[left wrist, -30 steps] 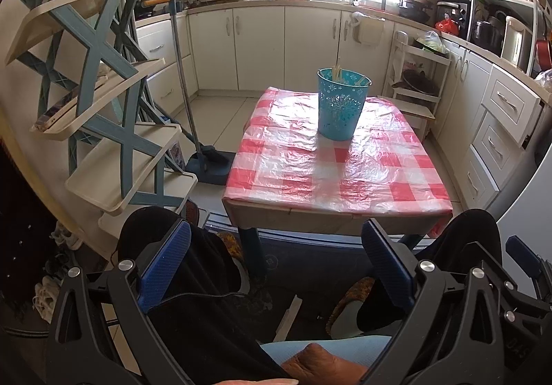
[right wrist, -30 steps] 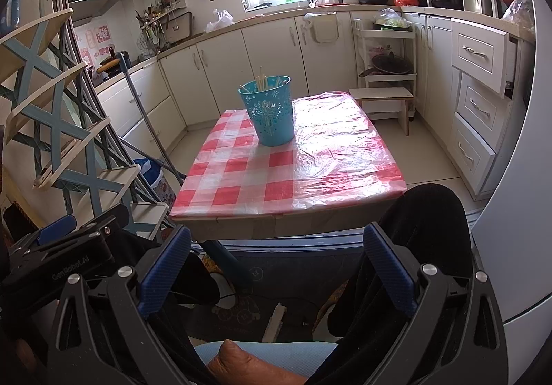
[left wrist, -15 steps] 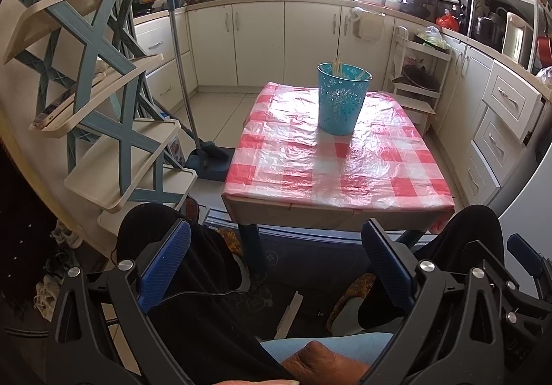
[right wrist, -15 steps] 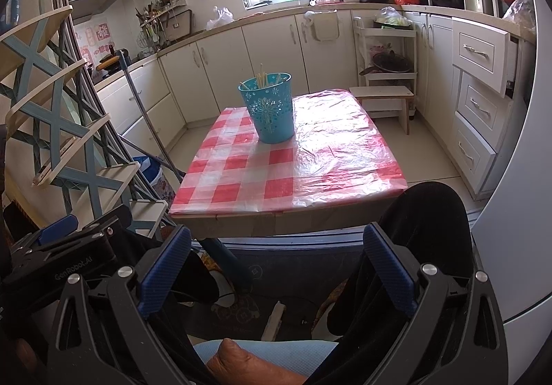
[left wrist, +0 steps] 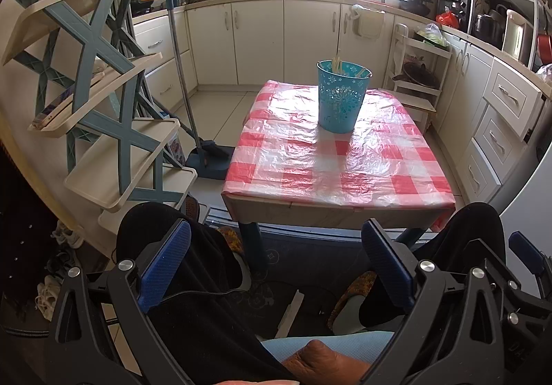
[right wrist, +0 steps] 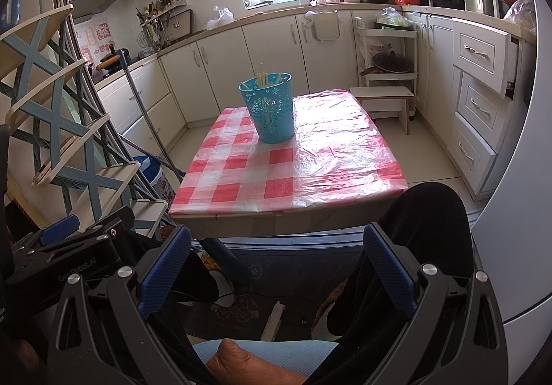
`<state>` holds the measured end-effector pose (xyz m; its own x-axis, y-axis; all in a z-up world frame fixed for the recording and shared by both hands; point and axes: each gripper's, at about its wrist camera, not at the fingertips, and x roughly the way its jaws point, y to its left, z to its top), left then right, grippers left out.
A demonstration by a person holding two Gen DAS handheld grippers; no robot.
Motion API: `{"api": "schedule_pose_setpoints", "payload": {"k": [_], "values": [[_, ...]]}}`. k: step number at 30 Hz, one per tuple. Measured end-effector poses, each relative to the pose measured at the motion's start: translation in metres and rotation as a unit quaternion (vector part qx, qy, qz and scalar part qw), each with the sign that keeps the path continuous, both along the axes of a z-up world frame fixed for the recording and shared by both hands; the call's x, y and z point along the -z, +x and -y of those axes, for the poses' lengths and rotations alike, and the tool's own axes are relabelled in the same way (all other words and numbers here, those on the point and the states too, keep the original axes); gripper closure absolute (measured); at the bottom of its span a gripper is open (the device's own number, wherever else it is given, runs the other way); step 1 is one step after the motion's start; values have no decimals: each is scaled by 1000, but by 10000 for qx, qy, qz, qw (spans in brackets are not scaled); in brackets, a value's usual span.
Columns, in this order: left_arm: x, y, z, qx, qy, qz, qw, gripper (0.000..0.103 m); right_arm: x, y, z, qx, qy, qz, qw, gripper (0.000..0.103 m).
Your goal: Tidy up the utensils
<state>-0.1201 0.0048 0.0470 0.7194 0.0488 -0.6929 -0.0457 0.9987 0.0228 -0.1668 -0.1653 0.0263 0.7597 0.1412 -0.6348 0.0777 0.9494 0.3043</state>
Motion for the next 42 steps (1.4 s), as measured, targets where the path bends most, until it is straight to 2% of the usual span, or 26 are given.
{"api": "schedule_pose_setpoints", "payload": {"k": [42], "values": [[0, 0, 3, 3, 16, -7, 10000, 8, 4, 0, -2, -23, -26, -26, 10000, 7]]}}
